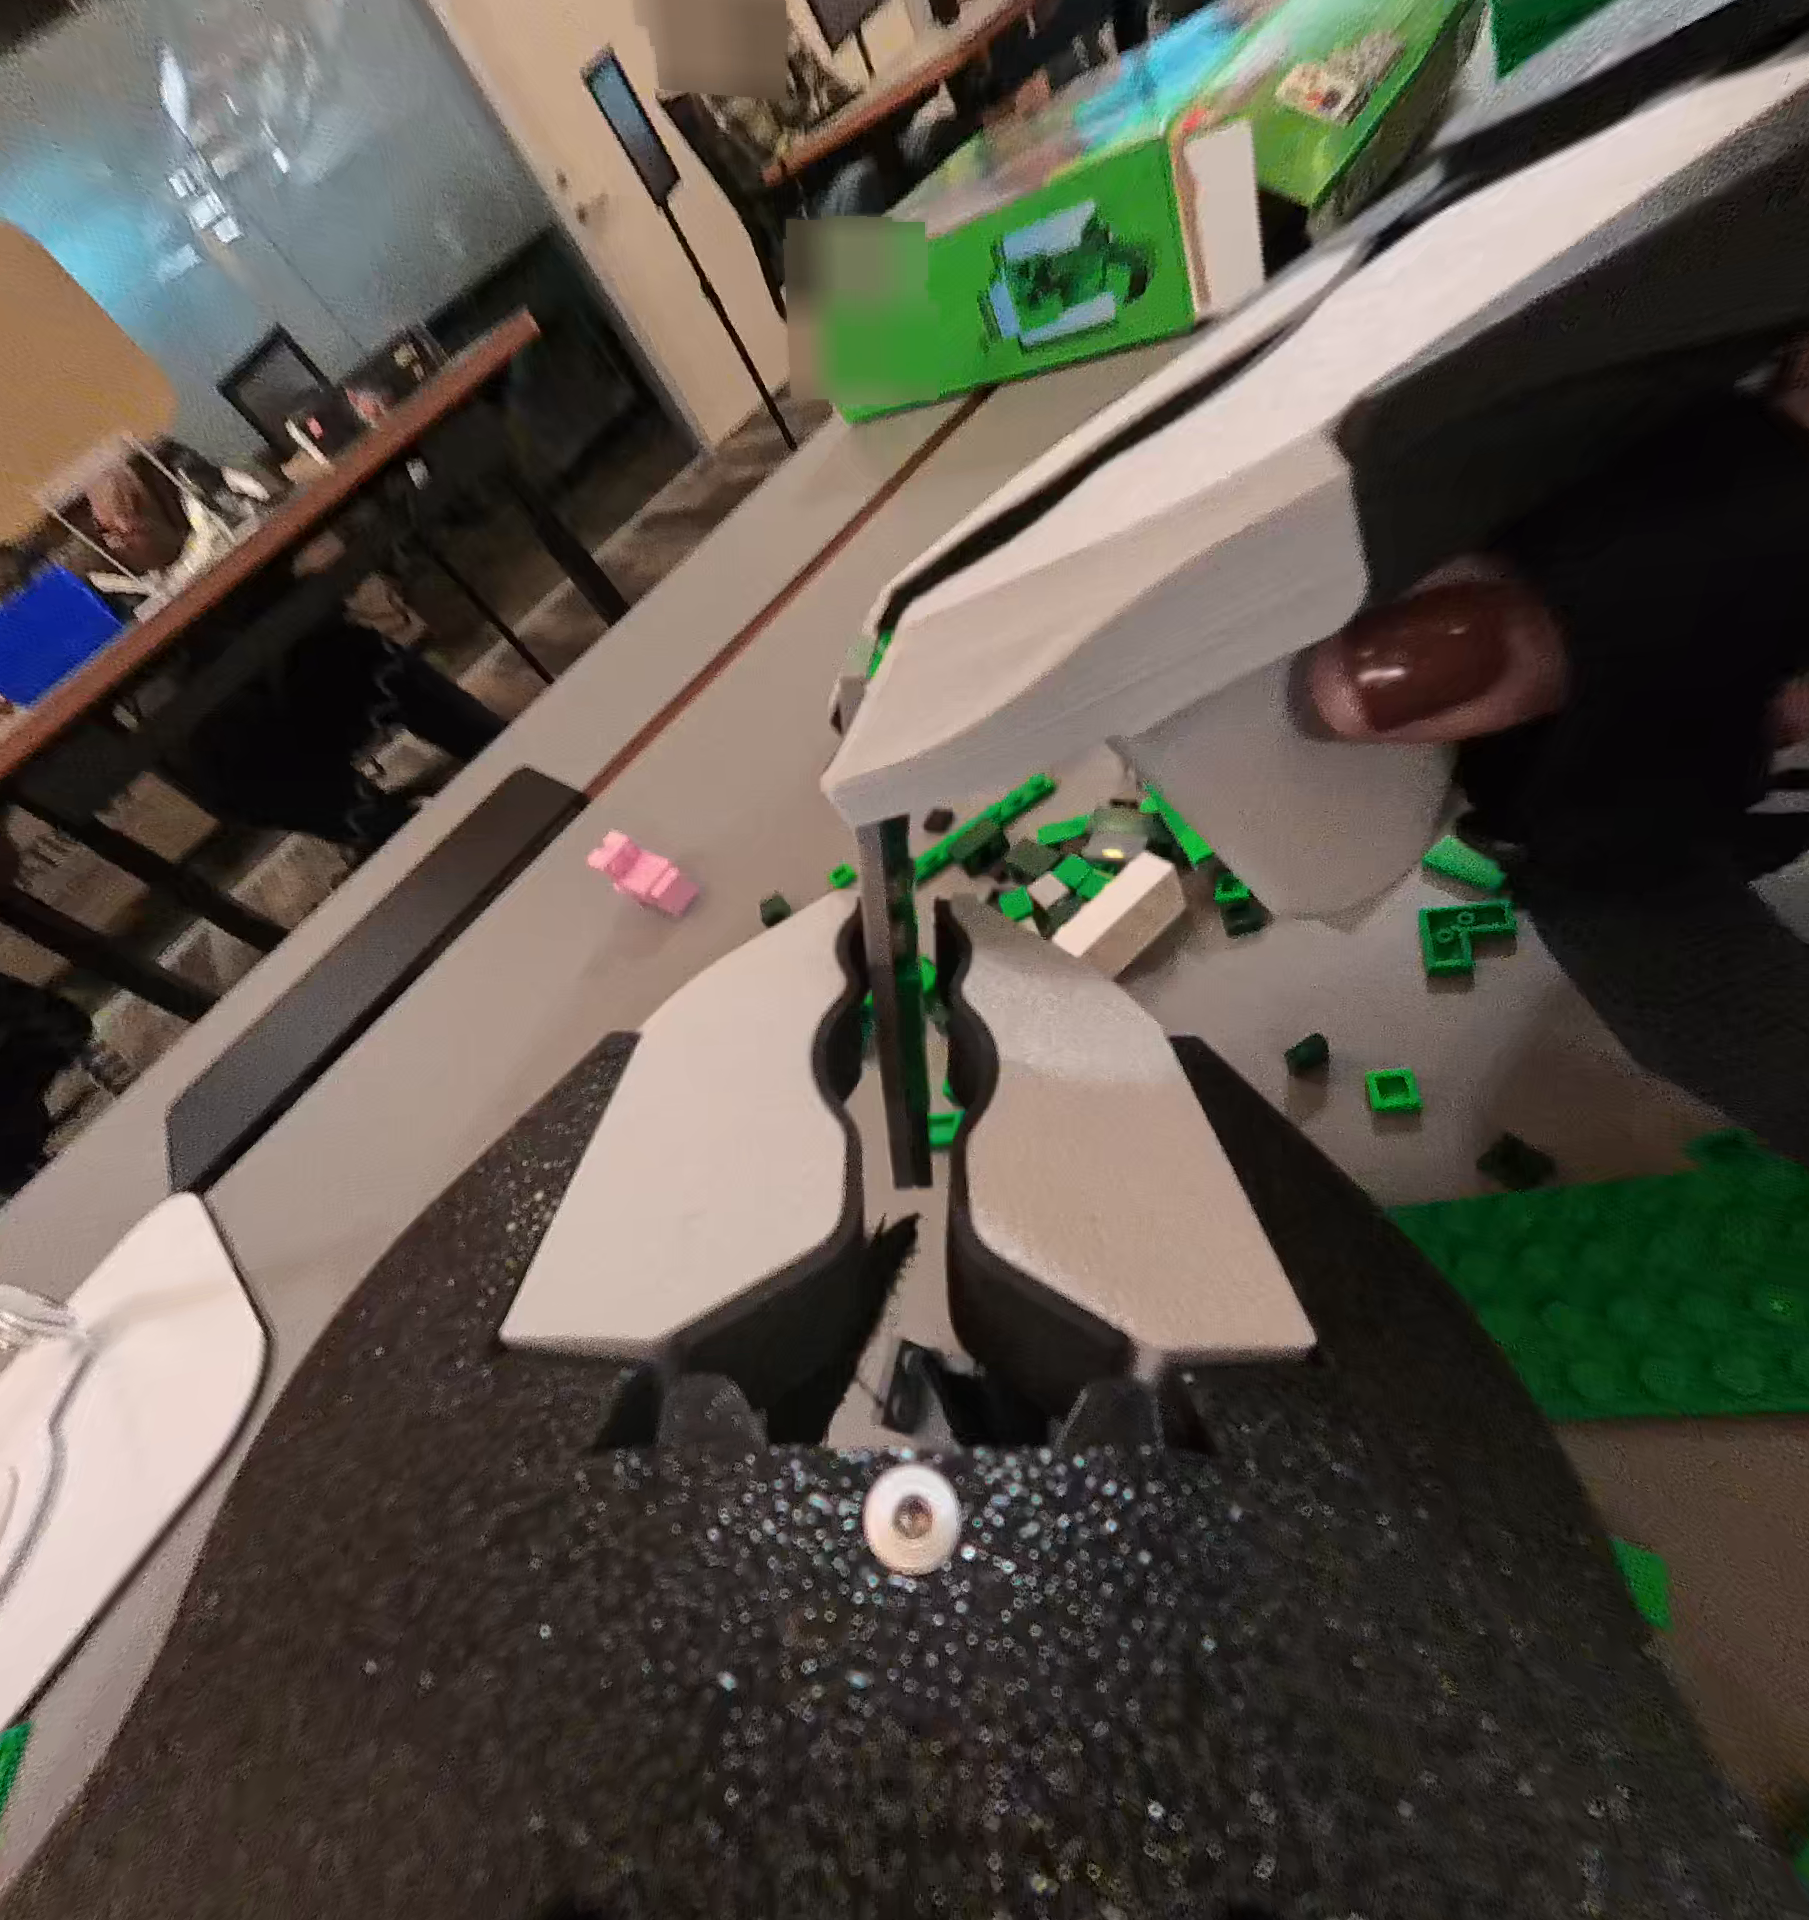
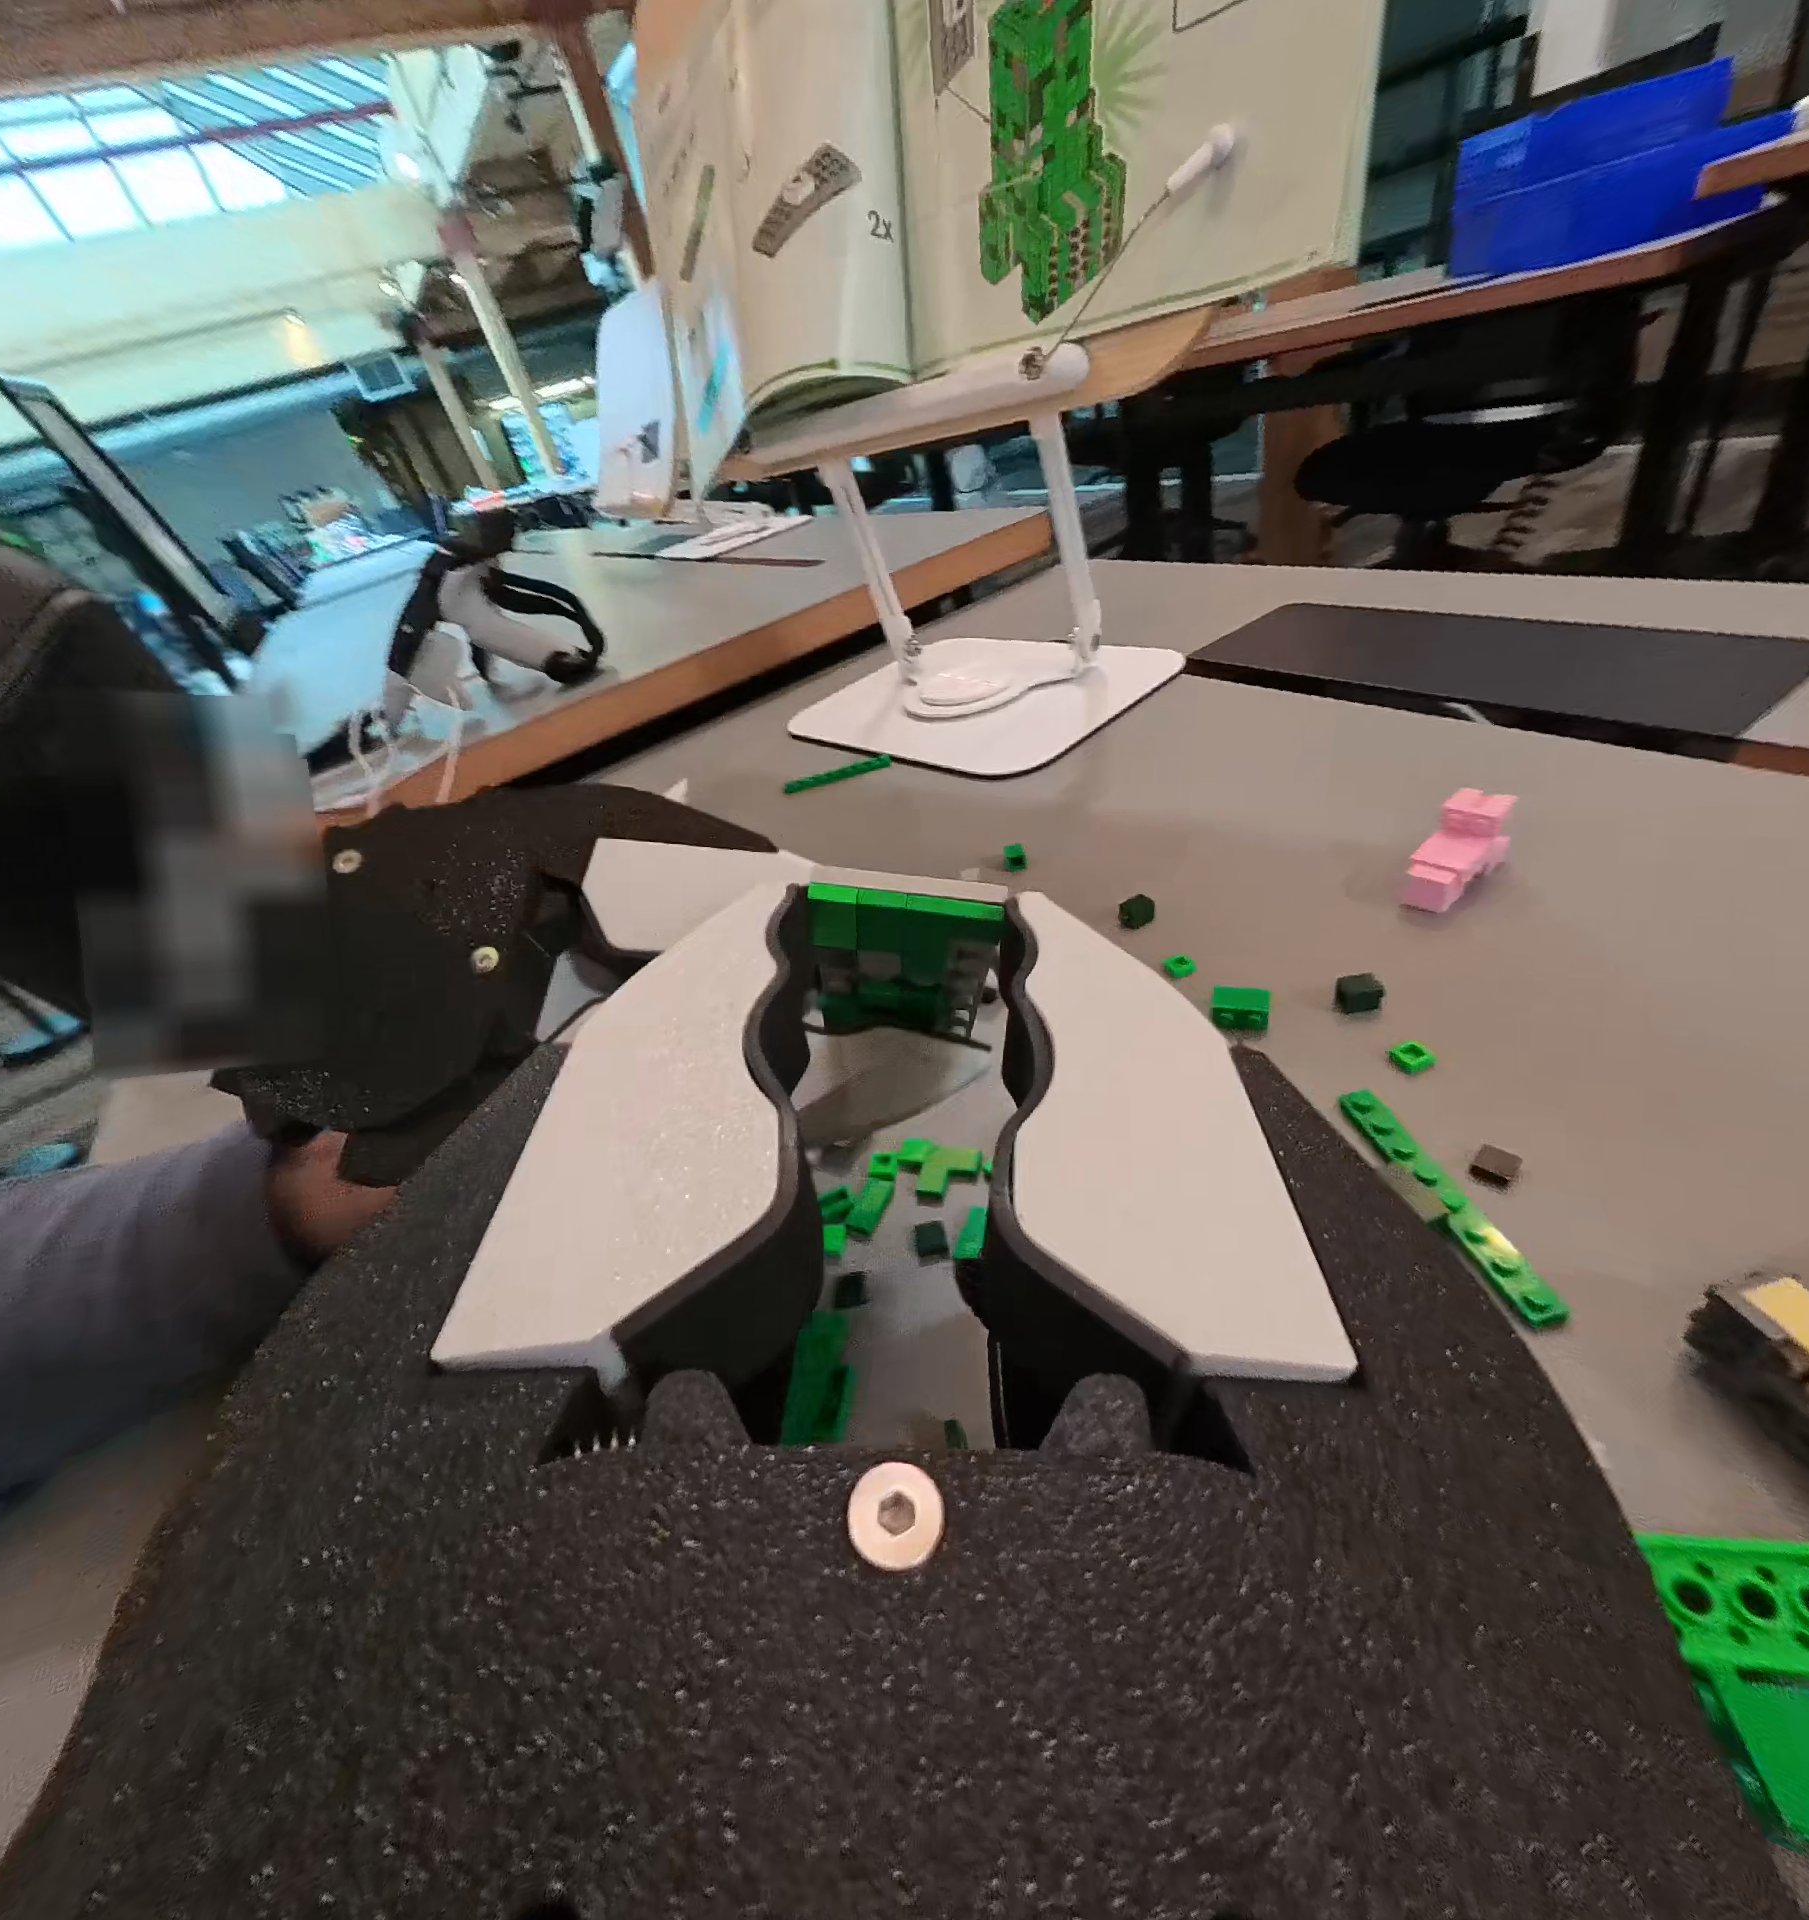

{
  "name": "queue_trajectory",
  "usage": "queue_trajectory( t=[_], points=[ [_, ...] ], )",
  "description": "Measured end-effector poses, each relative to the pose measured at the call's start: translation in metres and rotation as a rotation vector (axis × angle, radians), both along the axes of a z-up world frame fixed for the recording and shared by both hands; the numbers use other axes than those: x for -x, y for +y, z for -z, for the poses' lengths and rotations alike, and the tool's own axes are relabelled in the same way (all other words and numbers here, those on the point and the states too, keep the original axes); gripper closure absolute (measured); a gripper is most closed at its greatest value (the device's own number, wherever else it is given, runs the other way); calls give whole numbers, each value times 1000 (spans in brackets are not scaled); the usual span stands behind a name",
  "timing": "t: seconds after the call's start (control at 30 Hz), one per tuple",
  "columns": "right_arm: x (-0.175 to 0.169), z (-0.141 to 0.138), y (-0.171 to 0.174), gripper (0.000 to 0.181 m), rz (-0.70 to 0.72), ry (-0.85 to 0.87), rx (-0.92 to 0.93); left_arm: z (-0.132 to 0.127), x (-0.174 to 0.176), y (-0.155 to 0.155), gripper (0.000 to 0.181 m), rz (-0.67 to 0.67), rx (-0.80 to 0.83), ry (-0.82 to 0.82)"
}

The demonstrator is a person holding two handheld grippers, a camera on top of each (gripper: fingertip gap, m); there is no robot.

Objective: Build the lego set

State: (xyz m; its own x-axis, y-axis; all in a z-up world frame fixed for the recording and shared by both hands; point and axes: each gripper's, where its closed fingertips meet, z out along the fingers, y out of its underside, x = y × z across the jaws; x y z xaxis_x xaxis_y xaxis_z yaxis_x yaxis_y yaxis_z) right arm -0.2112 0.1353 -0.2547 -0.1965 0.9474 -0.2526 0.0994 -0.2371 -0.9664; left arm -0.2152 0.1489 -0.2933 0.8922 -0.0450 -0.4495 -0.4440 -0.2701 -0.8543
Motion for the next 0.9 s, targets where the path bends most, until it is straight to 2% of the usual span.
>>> queue_trajectory(
  t=[0.1, 0.2, 0.47, 0.57, 0.8, 0.9],
  points=[
    [-2, -3, -1, 148, -33, 13, 43, -9, 0, -2, 175, -19, -38, 11],
    [0, 0, 3, 148, 11, -4, 37, -3, -5, 0, 175, -16, 63, -171],
    [5, 13, -2, 147, 143, -94, -160, 13, -3, -1, 175, -93, 176, -243],
    [5, 15, -3, 147, 168, -112, -181, 17, -3, -1, 176, -107, 196, -273],
    [5, 14, -4, 147, 166, -109, -221, 16, -5, -2, 175, -67, 194, -306],
    [6, 13, -9, 147, 109, -90, -236, 15, -5, -5, 175, -24, 189, -326]
  ],
)
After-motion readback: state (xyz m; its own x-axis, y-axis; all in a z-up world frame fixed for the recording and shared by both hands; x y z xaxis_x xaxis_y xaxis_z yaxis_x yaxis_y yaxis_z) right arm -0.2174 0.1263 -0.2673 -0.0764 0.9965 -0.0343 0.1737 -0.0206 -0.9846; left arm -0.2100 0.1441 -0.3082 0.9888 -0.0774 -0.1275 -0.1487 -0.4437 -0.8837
